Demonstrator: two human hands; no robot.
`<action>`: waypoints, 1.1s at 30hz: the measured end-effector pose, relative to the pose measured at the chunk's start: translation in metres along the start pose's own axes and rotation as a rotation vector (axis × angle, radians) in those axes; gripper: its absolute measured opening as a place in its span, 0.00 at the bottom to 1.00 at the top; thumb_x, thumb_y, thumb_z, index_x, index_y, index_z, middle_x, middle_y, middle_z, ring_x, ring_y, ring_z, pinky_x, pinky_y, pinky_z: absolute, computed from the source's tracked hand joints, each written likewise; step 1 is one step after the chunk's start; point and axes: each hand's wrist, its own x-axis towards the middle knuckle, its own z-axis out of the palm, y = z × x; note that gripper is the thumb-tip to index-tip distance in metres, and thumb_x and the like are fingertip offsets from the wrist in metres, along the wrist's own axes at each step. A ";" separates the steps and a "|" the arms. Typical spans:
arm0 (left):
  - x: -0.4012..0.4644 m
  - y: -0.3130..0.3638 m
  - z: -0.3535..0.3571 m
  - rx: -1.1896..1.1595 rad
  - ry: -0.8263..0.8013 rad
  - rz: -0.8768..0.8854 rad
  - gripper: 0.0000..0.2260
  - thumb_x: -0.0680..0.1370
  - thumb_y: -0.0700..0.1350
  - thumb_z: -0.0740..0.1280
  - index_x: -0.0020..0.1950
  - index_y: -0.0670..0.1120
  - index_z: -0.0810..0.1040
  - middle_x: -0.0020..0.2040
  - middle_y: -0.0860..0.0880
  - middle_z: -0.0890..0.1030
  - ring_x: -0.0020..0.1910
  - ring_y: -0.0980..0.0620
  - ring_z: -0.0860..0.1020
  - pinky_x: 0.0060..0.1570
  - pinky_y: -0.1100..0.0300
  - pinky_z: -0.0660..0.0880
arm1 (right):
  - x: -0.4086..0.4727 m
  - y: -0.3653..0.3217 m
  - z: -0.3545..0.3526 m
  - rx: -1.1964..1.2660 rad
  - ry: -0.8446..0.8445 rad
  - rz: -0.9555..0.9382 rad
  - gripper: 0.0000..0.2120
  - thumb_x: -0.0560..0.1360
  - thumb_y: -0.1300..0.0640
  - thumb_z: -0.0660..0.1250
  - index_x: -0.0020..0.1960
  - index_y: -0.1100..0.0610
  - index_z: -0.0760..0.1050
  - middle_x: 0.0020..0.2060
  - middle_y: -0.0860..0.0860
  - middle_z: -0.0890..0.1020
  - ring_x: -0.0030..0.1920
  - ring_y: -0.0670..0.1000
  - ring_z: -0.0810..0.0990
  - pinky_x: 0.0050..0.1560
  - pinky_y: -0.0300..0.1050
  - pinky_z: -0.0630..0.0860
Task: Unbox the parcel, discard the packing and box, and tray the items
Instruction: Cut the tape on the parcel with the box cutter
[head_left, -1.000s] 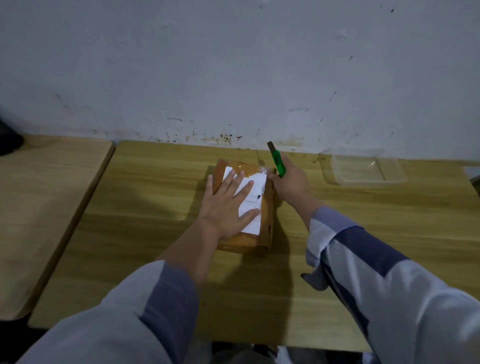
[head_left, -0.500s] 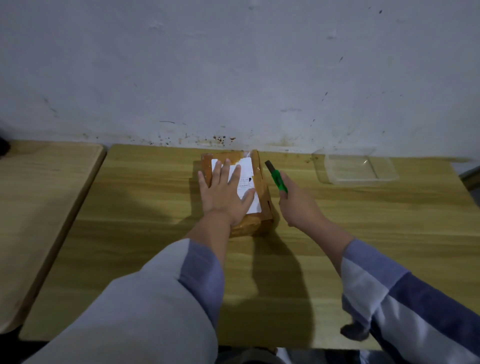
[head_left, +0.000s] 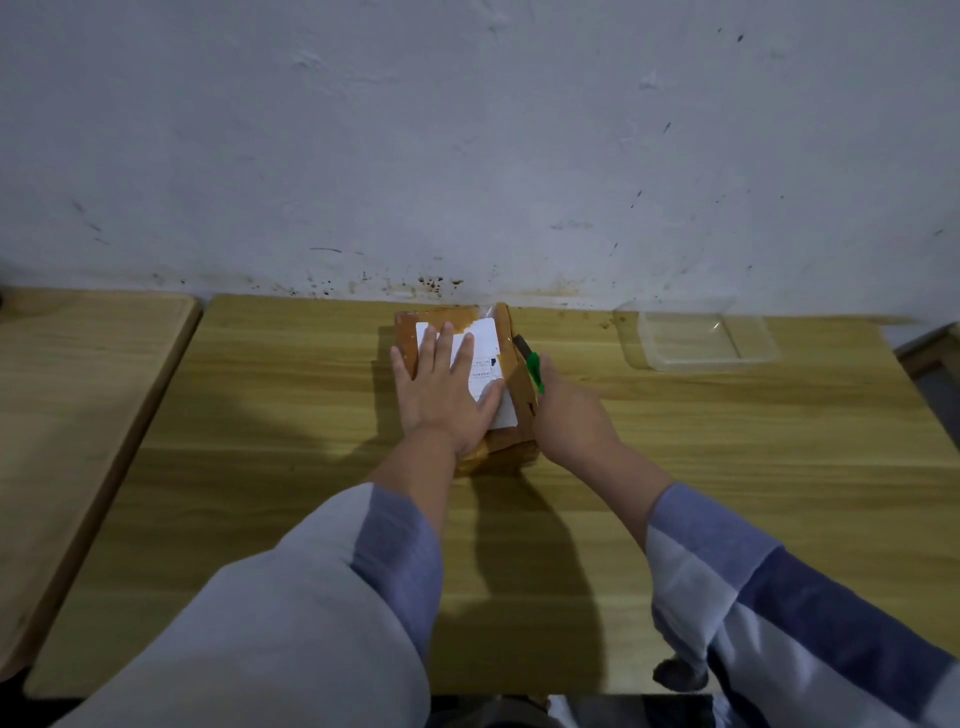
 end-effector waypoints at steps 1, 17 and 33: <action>0.000 0.000 0.000 0.009 -0.001 0.000 0.32 0.78 0.66 0.41 0.78 0.54 0.42 0.79 0.49 0.40 0.77 0.48 0.37 0.72 0.38 0.35 | 0.002 -0.003 0.001 -0.018 0.001 0.002 0.33 0.78 0.60 0.58 0.78 0.57 0.44 0.55 0.59 0.81 0.53 0.59 0.80 0.40 0.46 0.70; 0.000 -0.002 0.000 0.021 0.005 0.017 0.32 0.79 0.65 0.43 0.78 0.52 0.41 0.79 0.48 0.40 0.77 0.47 0.37 0.73 0.39 0.35 | -0.003 -0.014 -0.013 -0.237 -0.088 0.039 0.29 0.78 0.65 0.57 0.76 0.57 0.52 0.59 0.60 0.77 0.54 0.60 0.80 0.44 0.48 0.76; 0.001 -0.005 0.005 0.007 0.030 0.016 0.33 0.77 0.67 0.42 0.79 0.53 0.45 0.79 0.47 0.42 0.77 0.47 0.37 0.73 0.39 0.37 | -0.052 0.001 0.017 -0.330 -0.059 0.042 0.35 0.78 0.65 0.55 0.78 0.54 0.41 0.57 0.59 0.78 0.56 0.58 0.78 0.43 0.46 0.69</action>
